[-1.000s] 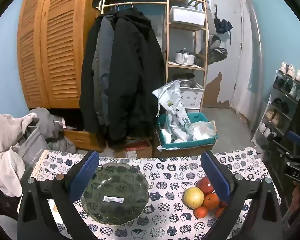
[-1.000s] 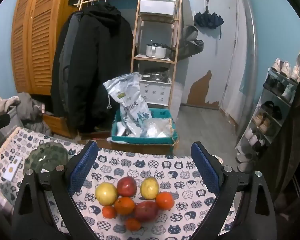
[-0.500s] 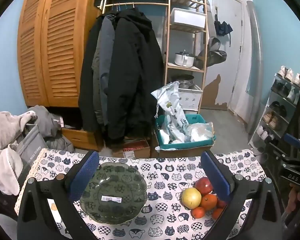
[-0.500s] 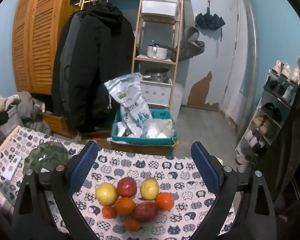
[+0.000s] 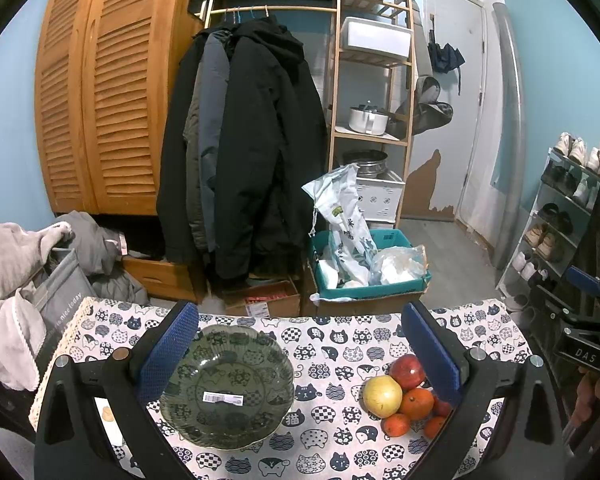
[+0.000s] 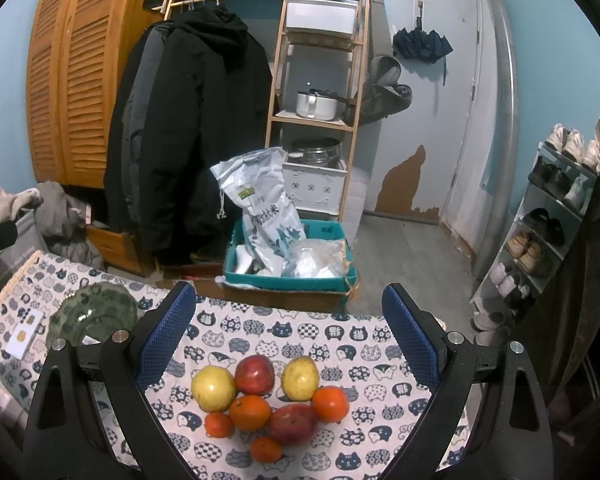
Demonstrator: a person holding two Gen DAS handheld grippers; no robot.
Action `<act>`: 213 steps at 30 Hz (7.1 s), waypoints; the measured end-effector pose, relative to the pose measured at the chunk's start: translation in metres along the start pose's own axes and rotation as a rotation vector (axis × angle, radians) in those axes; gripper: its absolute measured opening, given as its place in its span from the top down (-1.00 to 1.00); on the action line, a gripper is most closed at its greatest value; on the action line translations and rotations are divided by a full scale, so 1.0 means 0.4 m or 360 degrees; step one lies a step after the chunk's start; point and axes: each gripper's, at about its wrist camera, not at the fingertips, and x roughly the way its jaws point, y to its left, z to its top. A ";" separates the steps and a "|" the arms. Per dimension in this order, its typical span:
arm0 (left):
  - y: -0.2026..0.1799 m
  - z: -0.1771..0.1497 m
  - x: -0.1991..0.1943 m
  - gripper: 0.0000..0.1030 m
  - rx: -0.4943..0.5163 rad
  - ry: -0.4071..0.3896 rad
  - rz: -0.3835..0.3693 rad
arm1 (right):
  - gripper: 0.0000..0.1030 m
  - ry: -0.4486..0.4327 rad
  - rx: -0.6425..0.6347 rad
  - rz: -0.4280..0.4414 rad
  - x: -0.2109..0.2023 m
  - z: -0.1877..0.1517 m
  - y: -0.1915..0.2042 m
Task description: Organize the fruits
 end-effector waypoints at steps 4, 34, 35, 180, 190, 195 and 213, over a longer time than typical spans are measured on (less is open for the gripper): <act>0.001 -0.001 0.000 -0.99 -0.0004 -0.0002 0.0003 | -0.80 -0.0002 -0.0001 0.0000 0.000 0.000 0.000; 0.002 -0.002 -0.001 -0.99 -0.0006 -0.0006 -0.0001 | -0.80 -0.0008 -0.0010 -0.0005 -0.002 0.008 0.004; 0.002 -0.001 -0.002 -0.99 -0.0005 -0.0006 0.0000 | -0.80 -0.0009 -0.0010 -0.0005 -0.002 0.008 0.005; -0.317 -0.433 0.719 -0.39 0.0073 0.1345 -0.0410 | -0.25 0.1412 0.0479 0.0279 0.645 -0.436 -0.249; -0.269 -0.418 0.717 -0.39 0.0111 0.1269 -0.0274 | -0.26 0.1352 0.0394 0.0073 0.622 -0.440 -0.298; -0.268 -0.419 0.721 -0.38 0.0111 0.1277 -0.0282 | -0.28 0.1361 0.0344 0.0065 0.624 -0.440 -0.291; -0.276 -0.445 0.706 -0.37 0.0093 0.1280 -0.0287 | -0.26 0.1346 0.0330 0.0061 0.635 -0.452 -0.263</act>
